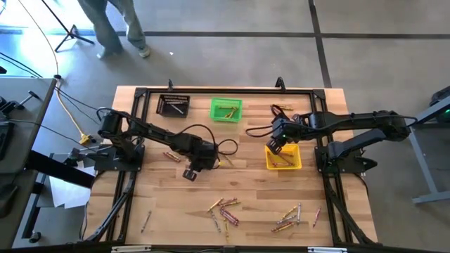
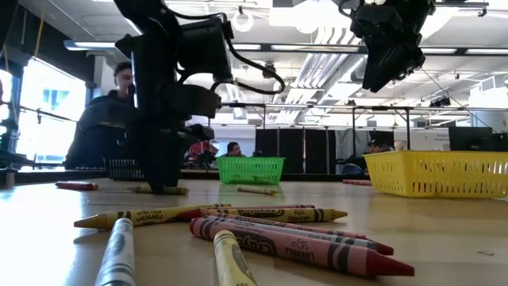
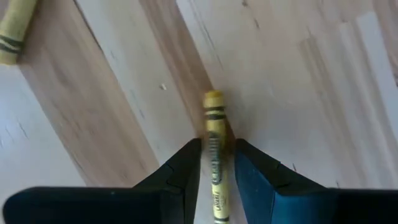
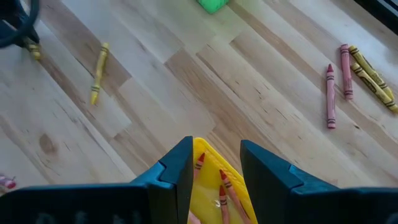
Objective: Sort crayons
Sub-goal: Put the yellow crayon into the green basket
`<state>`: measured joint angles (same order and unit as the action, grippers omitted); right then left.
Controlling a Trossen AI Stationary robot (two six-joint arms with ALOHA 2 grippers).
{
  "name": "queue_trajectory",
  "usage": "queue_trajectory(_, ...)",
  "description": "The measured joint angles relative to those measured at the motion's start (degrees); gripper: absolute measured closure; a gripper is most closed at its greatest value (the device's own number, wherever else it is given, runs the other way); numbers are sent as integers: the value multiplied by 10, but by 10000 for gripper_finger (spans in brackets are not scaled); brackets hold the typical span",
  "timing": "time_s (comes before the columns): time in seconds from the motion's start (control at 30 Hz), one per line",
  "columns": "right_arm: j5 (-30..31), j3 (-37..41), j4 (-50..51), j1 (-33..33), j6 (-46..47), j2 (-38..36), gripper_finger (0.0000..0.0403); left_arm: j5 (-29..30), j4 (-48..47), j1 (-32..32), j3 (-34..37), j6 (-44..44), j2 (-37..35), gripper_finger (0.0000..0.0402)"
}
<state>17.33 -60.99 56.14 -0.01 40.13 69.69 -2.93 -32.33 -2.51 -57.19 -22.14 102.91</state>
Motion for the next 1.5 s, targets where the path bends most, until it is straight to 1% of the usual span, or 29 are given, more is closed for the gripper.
queue_trajectory(0.23,0,0,-5,0,6,0,284,-17,-5,12,0,4,12,317)
queue_trajectory(0.33,0,0,-10,0,6,0,284,-25,-4,13,0,10,10,324)
queue_trajectory(0.43,0,0,-12,0,6,0,284,-25,-4,13,0,14,11,345)
queue_trajectory(0.6,0,0,-12,0,6,0,284,-25,-14,13,-11,38,12,392)
queue_trajectory(0.7,0,0,-12,0,5,0,284,-19,-39,14,-39,45,17,395)
queue_trajectory(0.93,0,0,-13,0,6,0,284,25,-41,39,-150,-30,16,391)
queue_trajectory(1.1,0,0,-15,0,10,0,284,92,31,79,-210,-92,14,390)
queue_trajectory(1.2,0,0,-16,0,17,0,284,128,108,113,-228,-111,14,390)
queue_trajectory(1.27,1,0,-16,0,25,0,284,135,158,141,-229,-111,14,389)
queue_trajectory(1.33,1,0,-16,0,32,0,284,135,186,170,-228,-107,14,389)
queue_trajectory(1.4,1,0,-16,0,36,0,284,135,203,199,-229,-93,17,389)
queue_trajectory(1.5,1,0,-16,0,36,0,284,135,199,242,-228,-56,29,388)
